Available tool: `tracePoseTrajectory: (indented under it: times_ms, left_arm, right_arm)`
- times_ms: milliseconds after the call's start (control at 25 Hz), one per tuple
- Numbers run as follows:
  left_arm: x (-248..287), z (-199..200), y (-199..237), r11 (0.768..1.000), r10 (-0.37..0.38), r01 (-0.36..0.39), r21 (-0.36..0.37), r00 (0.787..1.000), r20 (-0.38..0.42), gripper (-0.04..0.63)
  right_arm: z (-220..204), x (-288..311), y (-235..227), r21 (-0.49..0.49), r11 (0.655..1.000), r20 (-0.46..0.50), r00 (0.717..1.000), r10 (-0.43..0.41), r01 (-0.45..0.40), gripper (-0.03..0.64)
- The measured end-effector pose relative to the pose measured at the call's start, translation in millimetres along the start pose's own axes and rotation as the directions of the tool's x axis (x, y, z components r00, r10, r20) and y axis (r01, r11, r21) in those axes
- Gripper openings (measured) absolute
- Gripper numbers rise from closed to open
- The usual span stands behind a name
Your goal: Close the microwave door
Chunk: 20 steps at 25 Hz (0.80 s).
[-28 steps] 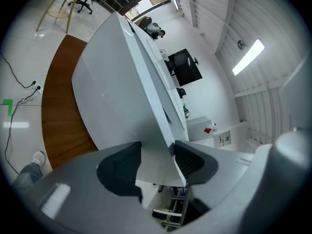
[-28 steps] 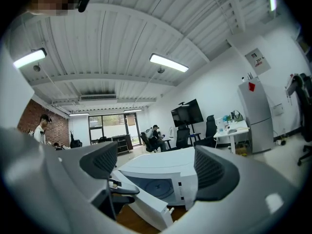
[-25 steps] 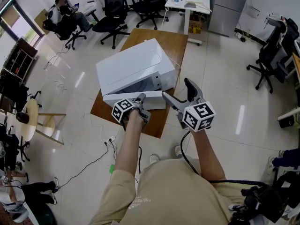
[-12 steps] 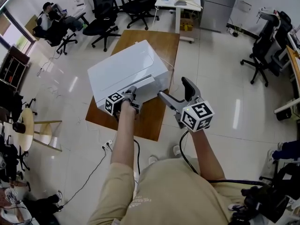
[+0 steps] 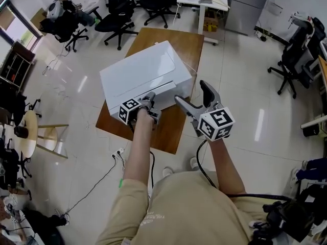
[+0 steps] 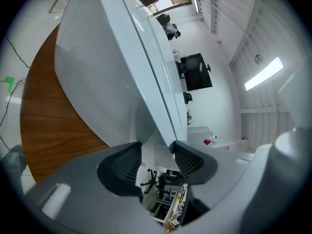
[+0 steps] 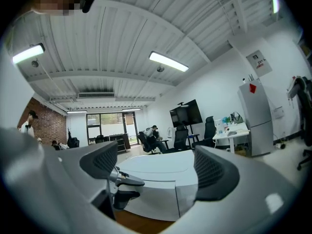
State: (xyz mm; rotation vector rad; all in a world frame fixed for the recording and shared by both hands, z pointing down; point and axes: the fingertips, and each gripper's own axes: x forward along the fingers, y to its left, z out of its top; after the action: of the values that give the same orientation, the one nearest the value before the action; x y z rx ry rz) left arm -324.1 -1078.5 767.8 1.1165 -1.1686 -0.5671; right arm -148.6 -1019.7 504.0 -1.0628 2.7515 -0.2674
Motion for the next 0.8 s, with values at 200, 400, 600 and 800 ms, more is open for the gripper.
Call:
tracePoseTrajectory:
  times_ms: [200,400,600,800]
  left_arm:
    - [2.1,9.8,-11.7,1.000,-0.009,0.009,-0.015,1.000,-0.022,0.219]
    - [-0.6,12.0,-9.4,1.000,-0.025,0.024,-0.008,0.999,-0.030,0.219]
    - [-24.2,-27.1,-27.1,0.909,-0.184,0.238,0.342,0.966,-0.184,0.254]
    - [-138.6,-67.2,-88.9,0.605,-0.422,0.363,0.708,0.901,-0.102,0.330]
  right_arm:
    - [6.3,22.8,9.2,-0.006,0.999,-0.018,0.999,0.032,-0.032,0.479]
    - [8.5,21.3,20.3,-0.026,0.999,-0.024,0.999,0.039,-0.040,0.479]
    - [11.7,1.2,35.6,-0.047,0.999,-0.011,1.000,0.025,-0.025,0.479]
    - [15.0,-10.5,56.6,-0.072,0.997,0.012,0.999,0.030,-0.029,0.479]
